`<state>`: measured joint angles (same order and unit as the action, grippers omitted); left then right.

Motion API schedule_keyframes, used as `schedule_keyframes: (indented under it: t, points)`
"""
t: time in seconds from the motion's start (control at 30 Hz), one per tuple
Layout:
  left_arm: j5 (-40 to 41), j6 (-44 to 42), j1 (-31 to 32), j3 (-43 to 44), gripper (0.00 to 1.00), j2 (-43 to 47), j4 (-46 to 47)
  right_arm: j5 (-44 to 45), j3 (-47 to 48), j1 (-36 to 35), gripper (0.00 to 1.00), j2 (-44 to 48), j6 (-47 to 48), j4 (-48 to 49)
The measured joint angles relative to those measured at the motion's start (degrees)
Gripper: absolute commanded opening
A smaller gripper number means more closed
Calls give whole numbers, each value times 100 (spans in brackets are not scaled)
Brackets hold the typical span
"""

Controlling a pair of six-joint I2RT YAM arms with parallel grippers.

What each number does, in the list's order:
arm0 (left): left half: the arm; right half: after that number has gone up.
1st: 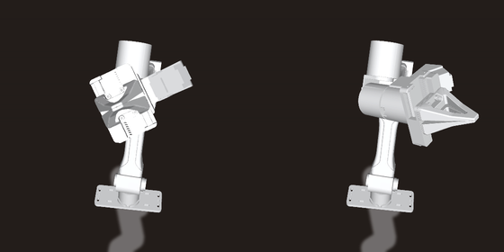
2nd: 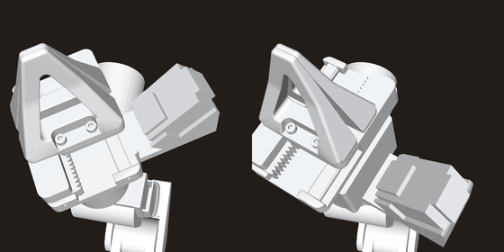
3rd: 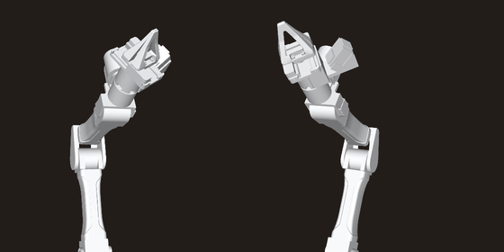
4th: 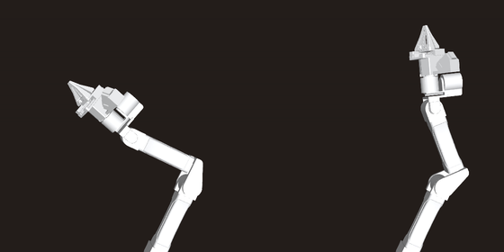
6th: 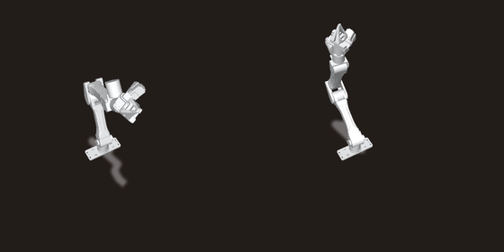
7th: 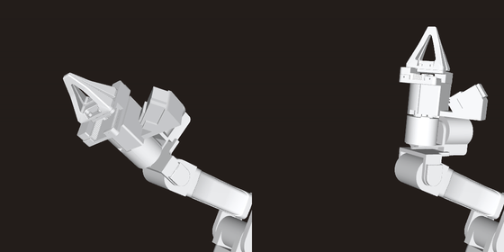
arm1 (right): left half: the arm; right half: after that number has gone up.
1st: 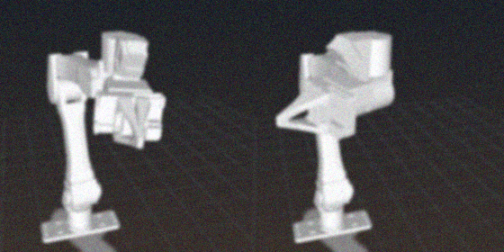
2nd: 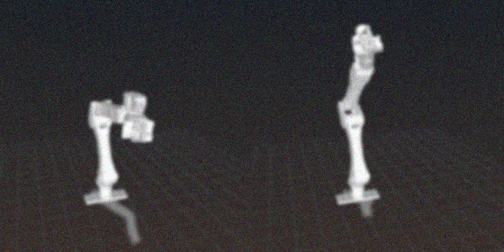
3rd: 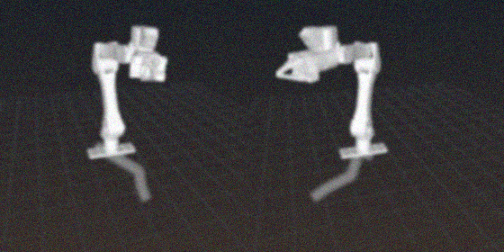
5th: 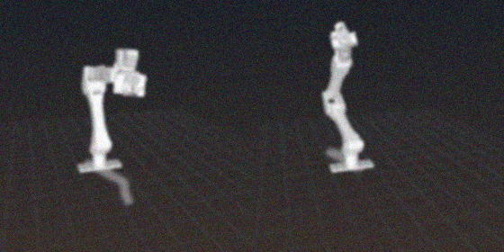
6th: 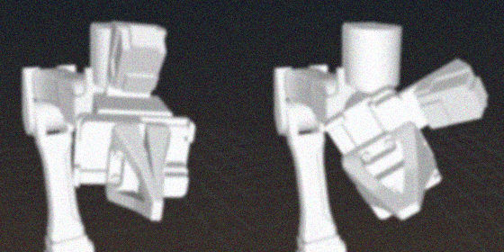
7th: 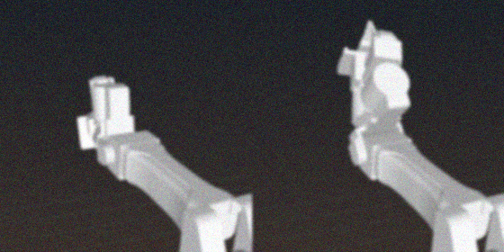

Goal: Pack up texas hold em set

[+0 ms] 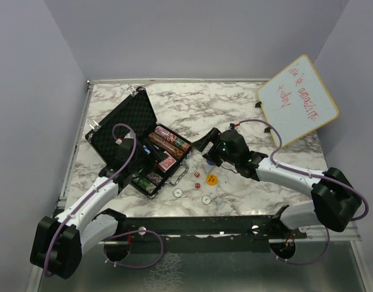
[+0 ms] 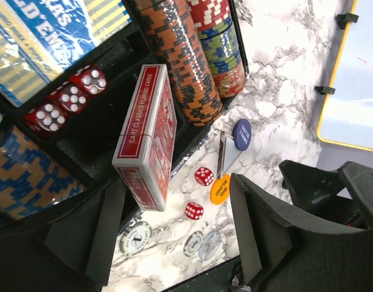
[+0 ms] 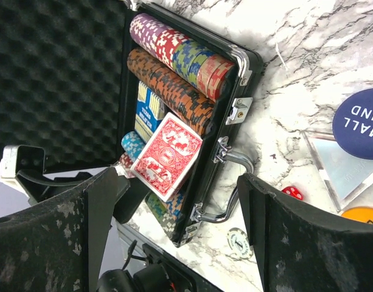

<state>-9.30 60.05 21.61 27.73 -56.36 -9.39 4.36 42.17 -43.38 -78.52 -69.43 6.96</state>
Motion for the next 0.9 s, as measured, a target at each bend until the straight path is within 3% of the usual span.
schedule_keyframes:
  t: [0.3,0.57,0.9]
  points:
    - [153,-138,0,20,73,76,-433,-2,-11,0,84,22,-17,33]
    - [420,-319,0,15,54,131,-737,-70,-15,0,84,22,-13,68]
    - [997,-782,0,131,58,238,-1003,-109,-15,33,84,22,22,68]
